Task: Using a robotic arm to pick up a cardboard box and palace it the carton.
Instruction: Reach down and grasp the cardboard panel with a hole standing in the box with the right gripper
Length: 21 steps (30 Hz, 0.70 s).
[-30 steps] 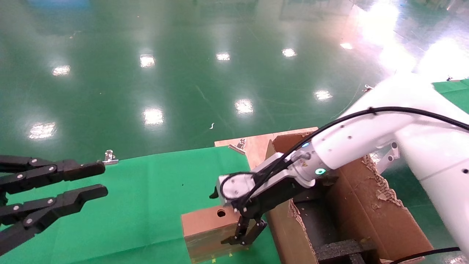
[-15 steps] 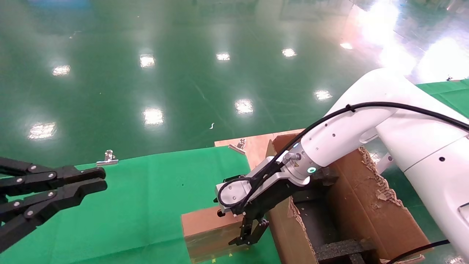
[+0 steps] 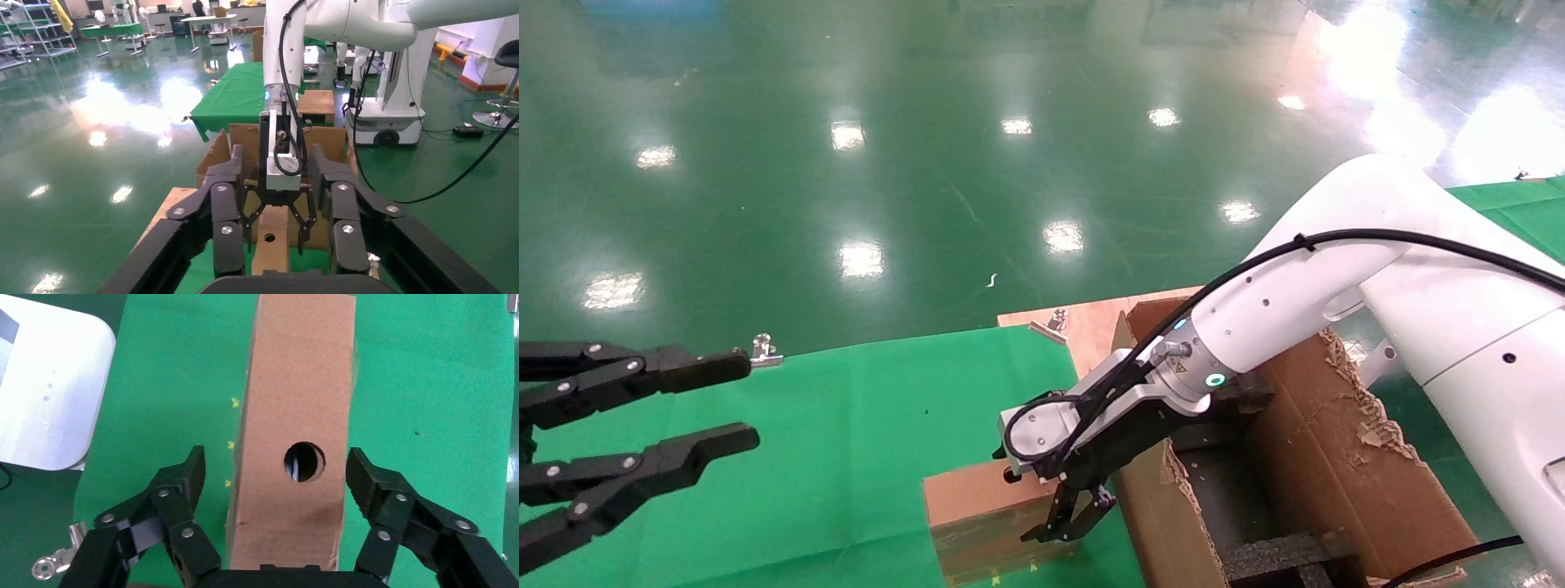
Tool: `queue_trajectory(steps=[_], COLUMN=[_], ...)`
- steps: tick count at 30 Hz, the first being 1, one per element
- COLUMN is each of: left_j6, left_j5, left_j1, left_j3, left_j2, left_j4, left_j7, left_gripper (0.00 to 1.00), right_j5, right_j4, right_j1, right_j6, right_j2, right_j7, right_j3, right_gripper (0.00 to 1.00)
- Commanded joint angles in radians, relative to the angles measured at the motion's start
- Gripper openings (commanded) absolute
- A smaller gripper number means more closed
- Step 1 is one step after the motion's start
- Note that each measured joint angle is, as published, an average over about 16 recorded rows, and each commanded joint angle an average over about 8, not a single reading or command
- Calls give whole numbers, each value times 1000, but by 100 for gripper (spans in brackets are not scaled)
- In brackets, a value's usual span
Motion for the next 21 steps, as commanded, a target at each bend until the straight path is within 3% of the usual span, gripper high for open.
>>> queue_trajectory(steps=[1,21], left_j6=[0,0], left_j5=[0,-1], left_j1=[0,0], left_j3=[0,0], left_j2=[0,0], left_j4=[0,0], left_j7=[0,0], left_gripper=[100,100], right_j5=[0,4], right_j4=[1,4], right_j1=[-1,-3], right_j6=[0,3], right_j2=[1,3], right_j7=[1,3], right_j3=[1,5], right_gripper=[0,0])
